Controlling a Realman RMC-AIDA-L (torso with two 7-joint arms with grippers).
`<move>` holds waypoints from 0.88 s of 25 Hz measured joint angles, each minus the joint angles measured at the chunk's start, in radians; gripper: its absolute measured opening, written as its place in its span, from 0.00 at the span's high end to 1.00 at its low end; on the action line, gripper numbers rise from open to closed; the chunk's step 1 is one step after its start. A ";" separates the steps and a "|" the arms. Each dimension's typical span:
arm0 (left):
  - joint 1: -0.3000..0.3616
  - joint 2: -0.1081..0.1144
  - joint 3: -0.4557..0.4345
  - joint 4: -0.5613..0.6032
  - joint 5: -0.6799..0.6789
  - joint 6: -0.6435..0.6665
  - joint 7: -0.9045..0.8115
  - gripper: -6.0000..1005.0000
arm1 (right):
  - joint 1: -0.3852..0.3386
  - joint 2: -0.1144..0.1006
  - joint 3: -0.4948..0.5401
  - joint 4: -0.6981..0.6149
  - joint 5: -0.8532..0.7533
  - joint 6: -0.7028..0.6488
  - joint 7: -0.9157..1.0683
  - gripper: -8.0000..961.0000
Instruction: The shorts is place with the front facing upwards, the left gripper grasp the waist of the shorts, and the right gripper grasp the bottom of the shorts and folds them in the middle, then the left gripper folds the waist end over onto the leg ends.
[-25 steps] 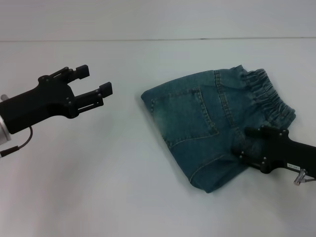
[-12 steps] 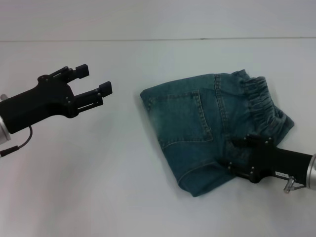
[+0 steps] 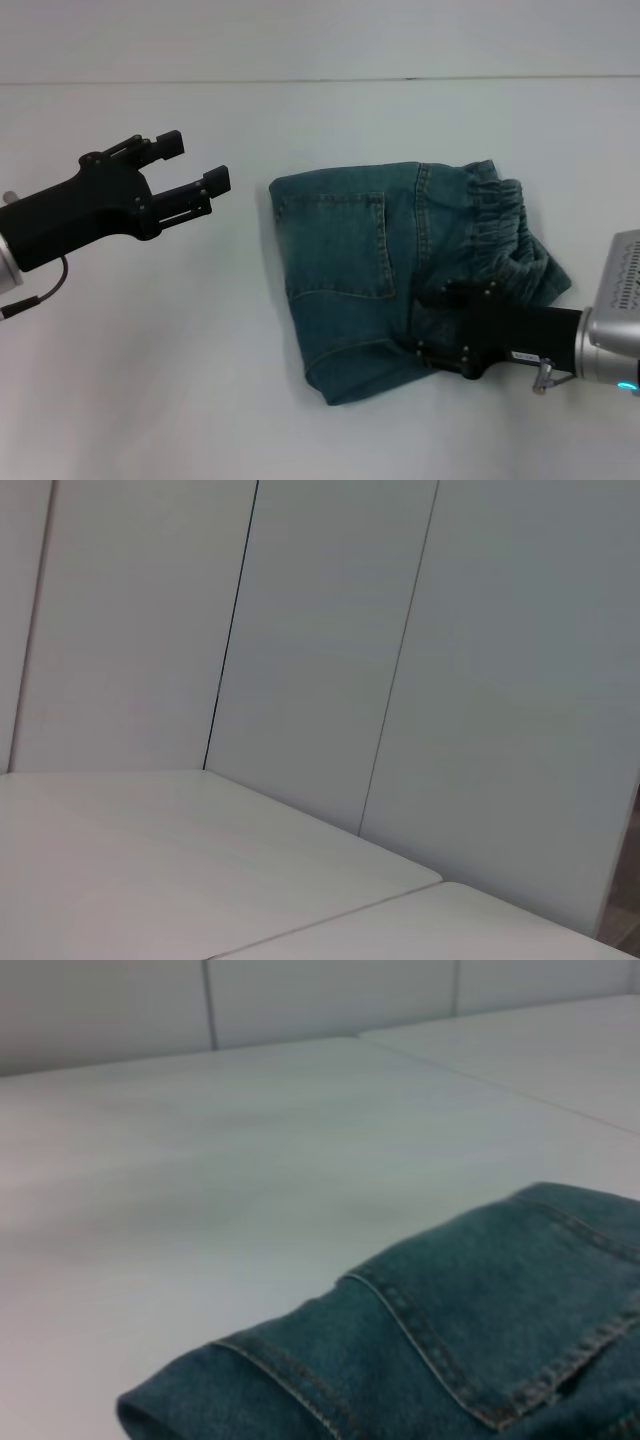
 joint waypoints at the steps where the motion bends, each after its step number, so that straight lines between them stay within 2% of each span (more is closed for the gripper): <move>1: 0.000 0.000 0.000 0.000 0.000 0.000 0.000 0.16 | 0.006 0.000 -0.014 0.000 0.009 0.001 0.007 0.30; 7: 0.001 0.000 0.000 -0.001 0.000 0.003 0.000 0.16 | 0.043 0.001 -0.117 0.000 0.081 0.022 0.052 0.30; 15: 0.002 0.000 -0.030 -0.001 -0.002 0.036 0.000 0.16 | 0.076 0.003 -0.277 -0.006 0.159 0.127 0.134 0.30; 22: 0.003 0.001 -0.042 -0.002 -0.002 0.045 0.003 0.16 | 0.054 -0.005 -0.289 -0.030 0.200 0.107 0.139 0.30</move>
